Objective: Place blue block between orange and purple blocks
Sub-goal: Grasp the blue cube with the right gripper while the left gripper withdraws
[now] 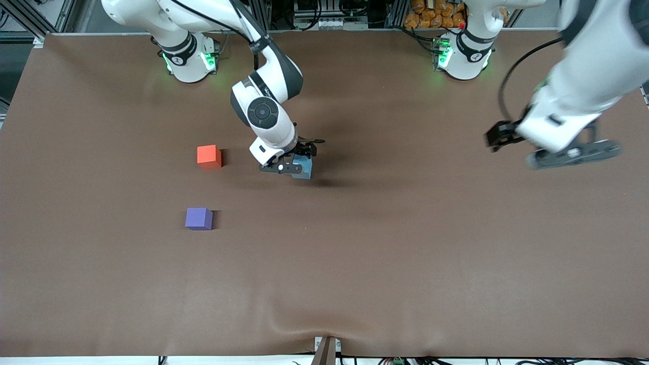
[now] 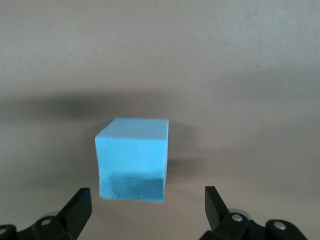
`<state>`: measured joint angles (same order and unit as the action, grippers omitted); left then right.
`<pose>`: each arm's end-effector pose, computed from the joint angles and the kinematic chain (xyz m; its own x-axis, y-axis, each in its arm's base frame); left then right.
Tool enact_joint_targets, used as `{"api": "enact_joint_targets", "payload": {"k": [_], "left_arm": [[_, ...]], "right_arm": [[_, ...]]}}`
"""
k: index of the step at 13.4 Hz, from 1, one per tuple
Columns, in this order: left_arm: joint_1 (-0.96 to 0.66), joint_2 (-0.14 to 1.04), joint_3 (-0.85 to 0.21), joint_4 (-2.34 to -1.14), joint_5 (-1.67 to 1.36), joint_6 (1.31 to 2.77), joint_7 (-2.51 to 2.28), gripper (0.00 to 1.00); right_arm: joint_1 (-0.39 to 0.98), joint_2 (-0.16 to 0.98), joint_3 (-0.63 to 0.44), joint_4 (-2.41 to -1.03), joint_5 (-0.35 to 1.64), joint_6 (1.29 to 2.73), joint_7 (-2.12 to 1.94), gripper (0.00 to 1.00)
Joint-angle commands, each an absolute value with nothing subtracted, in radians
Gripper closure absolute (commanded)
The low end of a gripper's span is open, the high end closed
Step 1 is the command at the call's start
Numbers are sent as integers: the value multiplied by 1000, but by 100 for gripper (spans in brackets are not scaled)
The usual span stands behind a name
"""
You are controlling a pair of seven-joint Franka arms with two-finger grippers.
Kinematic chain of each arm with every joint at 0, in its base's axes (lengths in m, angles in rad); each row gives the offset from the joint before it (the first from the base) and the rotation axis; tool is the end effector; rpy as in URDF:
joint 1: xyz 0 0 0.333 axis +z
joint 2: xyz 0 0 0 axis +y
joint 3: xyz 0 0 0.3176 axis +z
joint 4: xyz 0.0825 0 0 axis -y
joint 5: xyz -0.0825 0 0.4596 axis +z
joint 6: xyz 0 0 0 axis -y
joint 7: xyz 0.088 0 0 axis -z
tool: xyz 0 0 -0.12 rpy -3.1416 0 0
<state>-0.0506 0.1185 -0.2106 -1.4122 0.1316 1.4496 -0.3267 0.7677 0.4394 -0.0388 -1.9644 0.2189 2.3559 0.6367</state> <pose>0.6369 -0.1444 0.6150 0.9961 0.0791 -0.0394 0.0736 -0.9893 -0.1259 0.4910 0.4449 0.1772 0.9907 -0.0583 -0.1226 -0.0673 -0.9952 -0.0710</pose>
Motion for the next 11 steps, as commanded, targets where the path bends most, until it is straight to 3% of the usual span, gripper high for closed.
{"api": "enact_joint_targets", "payload": {"k": [1,4,7,10,11], "left_arm": [[34,31,-227,-1496,120,1471,-250,0],[78,5,-227,-1511,97,1494,-236,0],[103,-86,-224,-1645,84,1561,-230,0],[103,-103,-218,-1671,65,1568,-224,0],[109,-101,-216,-1671,51,1569,-224,0]], "right_arm": [[788,471,-49,-1957,178,2416,630,0],[793,552,-55,-1898,175,2427,643,0],[798,555,-54,-1884,183,2427,685,0],[799,557,-54,-1882,187,2427,730,0],[801,558,-54,-1879,187,2427,762,24]]}}
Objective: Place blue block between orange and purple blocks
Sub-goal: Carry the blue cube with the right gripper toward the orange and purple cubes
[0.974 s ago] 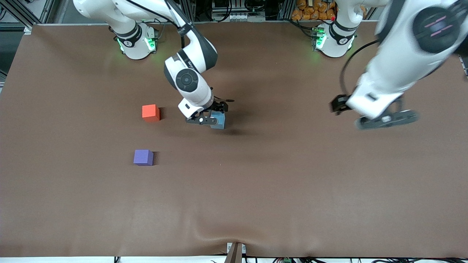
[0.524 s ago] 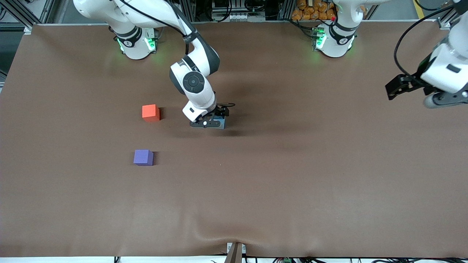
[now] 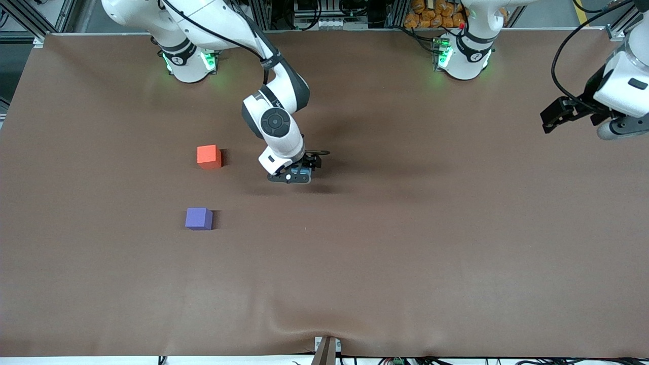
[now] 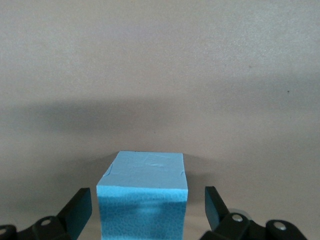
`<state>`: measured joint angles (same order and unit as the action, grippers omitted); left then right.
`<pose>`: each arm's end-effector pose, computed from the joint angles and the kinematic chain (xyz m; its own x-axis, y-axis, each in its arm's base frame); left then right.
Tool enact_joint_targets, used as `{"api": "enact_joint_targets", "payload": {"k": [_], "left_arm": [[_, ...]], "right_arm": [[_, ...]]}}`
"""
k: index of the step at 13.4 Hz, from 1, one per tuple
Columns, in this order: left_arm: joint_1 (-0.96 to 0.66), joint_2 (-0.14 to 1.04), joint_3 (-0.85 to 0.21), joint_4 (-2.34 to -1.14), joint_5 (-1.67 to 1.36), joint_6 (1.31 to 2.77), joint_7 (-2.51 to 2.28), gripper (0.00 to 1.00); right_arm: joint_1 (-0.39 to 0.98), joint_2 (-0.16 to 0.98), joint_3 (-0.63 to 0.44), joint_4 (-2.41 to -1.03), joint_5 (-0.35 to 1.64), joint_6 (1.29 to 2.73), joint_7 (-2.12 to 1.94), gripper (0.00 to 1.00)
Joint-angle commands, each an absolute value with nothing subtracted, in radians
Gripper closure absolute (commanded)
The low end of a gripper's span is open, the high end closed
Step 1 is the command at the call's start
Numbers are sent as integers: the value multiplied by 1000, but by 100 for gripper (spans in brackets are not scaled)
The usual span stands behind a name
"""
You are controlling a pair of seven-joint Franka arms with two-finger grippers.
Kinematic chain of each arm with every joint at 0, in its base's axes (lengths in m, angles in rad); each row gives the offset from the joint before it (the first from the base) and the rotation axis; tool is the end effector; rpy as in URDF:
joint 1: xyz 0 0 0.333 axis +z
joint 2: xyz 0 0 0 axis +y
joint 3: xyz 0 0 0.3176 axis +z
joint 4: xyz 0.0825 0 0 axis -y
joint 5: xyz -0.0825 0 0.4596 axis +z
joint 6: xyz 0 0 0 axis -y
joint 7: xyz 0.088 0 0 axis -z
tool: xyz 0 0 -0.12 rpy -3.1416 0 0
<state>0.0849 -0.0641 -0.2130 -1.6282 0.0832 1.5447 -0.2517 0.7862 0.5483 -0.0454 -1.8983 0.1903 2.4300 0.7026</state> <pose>0.6029 -0.0711 0.6188 0.9922 0.1249 0.0040 0.1247 -0.9873 -0.0987 0.5002 0.4604 0.1399 0.9920 -0.0976 -0.0797 -0.1026 -0.9929 -0.0608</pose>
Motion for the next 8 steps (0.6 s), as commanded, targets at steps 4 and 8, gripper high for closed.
{"api": "enact_joint_targets", "payload": {"k": [4,8], "left_arm": [[164,-92,-218,-1667,-27,1574,-117,0],[176,-92,-218,-1669,-64,1566,-104,0]], "right_arm": [[798,545,-52,-1891,189,2416,770,73],[734,375,-67,-1936,189,2262,775,78]]}}
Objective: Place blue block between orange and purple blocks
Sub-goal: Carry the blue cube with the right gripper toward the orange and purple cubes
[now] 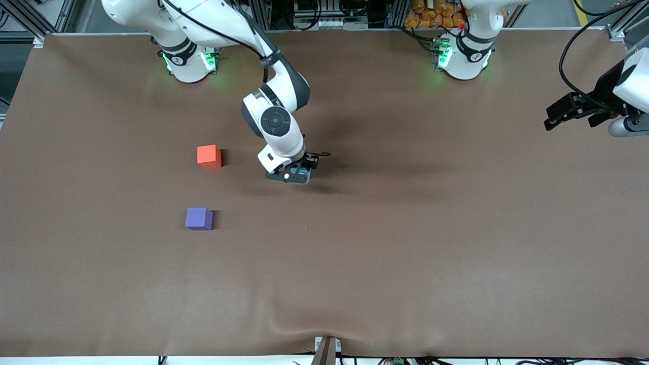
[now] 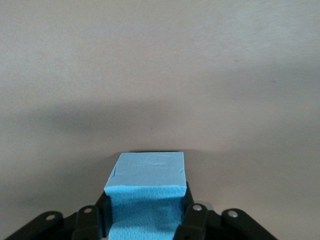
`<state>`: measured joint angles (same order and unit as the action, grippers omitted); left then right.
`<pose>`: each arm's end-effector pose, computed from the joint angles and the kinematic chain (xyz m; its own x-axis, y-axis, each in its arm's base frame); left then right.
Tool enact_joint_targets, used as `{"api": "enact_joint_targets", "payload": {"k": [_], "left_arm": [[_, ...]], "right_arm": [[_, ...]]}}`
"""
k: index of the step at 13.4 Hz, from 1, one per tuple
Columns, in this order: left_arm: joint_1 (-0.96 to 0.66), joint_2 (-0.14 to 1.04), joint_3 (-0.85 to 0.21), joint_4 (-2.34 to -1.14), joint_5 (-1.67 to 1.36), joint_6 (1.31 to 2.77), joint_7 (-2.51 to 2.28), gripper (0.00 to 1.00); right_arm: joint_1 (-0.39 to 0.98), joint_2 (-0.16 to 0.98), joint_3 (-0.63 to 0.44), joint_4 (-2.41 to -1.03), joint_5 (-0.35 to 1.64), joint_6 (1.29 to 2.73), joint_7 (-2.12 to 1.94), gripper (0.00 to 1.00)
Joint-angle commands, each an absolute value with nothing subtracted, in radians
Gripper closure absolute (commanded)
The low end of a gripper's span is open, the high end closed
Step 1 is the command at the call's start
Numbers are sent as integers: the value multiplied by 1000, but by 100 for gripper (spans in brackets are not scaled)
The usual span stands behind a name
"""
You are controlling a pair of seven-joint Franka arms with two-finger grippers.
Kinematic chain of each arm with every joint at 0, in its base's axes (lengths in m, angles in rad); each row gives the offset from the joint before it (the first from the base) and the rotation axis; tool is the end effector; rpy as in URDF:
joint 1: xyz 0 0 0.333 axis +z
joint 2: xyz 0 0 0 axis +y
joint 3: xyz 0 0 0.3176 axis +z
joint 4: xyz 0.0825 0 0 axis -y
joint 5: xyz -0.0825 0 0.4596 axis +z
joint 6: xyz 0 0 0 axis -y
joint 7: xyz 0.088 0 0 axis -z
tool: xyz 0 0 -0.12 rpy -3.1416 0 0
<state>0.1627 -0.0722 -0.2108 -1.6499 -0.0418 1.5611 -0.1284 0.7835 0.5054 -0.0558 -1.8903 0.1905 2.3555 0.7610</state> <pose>0.6048 -0.0381 0.6126 0.9965 0.0806 -0.0215 0.0811 -0.9964 0.0242 0.5062 0.4570 0.1666 0.9817 -0.1604 -0.1026 -0.1655 -0.9853 -0.0431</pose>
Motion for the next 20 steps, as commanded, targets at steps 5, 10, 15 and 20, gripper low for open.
{"api": "enact_joint_targets", "payload": {"k": [5,10,15,20], "left_arm": [[176,-74,-221,-1674,-64,1569,-104,0],[178,-75,-218,-1675,-51,1591,-84,0],[181,-71,-218,-1678,-46,1615,-84,0],[201,-74,-218,-1674,-46,1617,-84,0]], "right_arm": [[487,243,-72,-2018,94,2137,443,78],[206,285,-68,-2040,97,2173,46,75],[242,359,-64,-2043,207,2207,55,75],[261,364,-66,-2088,213,2223,52,74]]}}
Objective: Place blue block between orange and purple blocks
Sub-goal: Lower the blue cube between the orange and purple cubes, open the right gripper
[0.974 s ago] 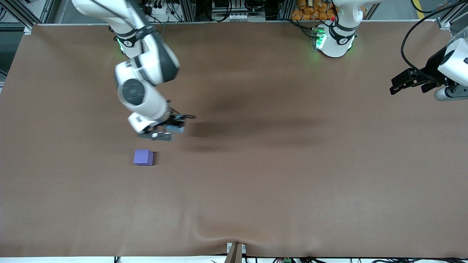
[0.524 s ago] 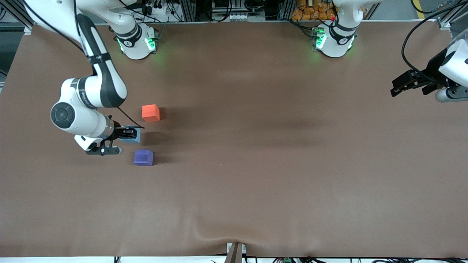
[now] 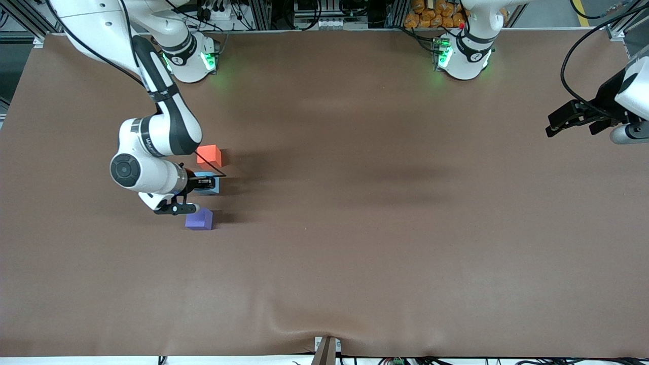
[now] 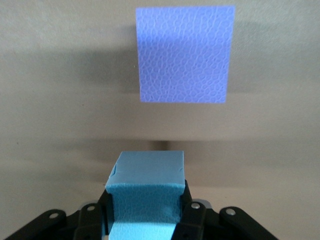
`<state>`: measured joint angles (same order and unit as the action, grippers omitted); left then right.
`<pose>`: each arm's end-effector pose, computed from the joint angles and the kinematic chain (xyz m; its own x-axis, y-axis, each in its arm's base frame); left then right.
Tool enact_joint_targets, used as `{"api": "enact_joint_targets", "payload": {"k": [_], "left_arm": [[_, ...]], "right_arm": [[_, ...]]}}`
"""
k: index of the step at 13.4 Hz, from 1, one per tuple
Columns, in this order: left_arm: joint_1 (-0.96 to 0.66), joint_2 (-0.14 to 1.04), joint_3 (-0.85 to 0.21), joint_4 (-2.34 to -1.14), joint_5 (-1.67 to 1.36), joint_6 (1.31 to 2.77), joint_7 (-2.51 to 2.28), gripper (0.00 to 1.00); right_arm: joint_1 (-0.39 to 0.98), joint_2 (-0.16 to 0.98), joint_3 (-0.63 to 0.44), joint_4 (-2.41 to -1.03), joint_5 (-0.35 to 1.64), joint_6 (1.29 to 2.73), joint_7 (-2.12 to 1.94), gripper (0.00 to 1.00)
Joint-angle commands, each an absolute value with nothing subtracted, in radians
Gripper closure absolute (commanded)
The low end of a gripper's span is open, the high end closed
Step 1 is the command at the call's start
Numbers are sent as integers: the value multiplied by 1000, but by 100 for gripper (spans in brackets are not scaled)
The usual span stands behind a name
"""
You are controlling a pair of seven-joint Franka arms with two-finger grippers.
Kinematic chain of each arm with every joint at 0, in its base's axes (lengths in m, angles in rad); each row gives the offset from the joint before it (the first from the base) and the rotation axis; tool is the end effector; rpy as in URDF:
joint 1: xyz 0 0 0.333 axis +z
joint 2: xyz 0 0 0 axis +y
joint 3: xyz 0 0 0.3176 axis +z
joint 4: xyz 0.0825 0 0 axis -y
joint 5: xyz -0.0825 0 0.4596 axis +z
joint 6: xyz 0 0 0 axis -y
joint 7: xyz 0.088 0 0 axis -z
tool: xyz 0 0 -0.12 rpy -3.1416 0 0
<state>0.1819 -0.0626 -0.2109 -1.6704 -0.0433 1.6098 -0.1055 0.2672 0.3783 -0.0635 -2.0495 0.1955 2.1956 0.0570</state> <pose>0.6129 -0.0261 0.5999 0.9969 0.0785 -0.0026 0.0785 -0.9965 0.0301 0.6017 0.1323 0.1681 0.9705 0.0262 -0.2396 0.0044 -0.9959 -0.0907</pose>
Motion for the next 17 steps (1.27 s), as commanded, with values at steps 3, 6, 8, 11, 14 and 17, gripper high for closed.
{"api": "enact_joint_targets", "payload": {"k": [3,6,8,11,14,17], "left_arm": [[206,-69,-218,-1675,-46,1618,-84,0],[207,-66,-218,-1675,-46,1632,-84,0],[212,-67,-218,-1683,-46,1631,-84,0],[230,-77,-219,-1689,-46,1632,-84,0],[233,-80,-218,-1687,-46,1632,-84,0],[235,-80,-218,-1687,-46,1632,-83,0]], "right_arm": [[262,364,-64,-2150,212,2327,52,69],[261,368,-66,-2160,212,2352,48,66],[244,368,-66,-2158,212,2352,41,62],[244,368,-66,-2158,212,2352,41,8],[242,364,-66,-2155,210,2344,41,0],[241,341,-67,-2154,210,2332,38,0]]}}
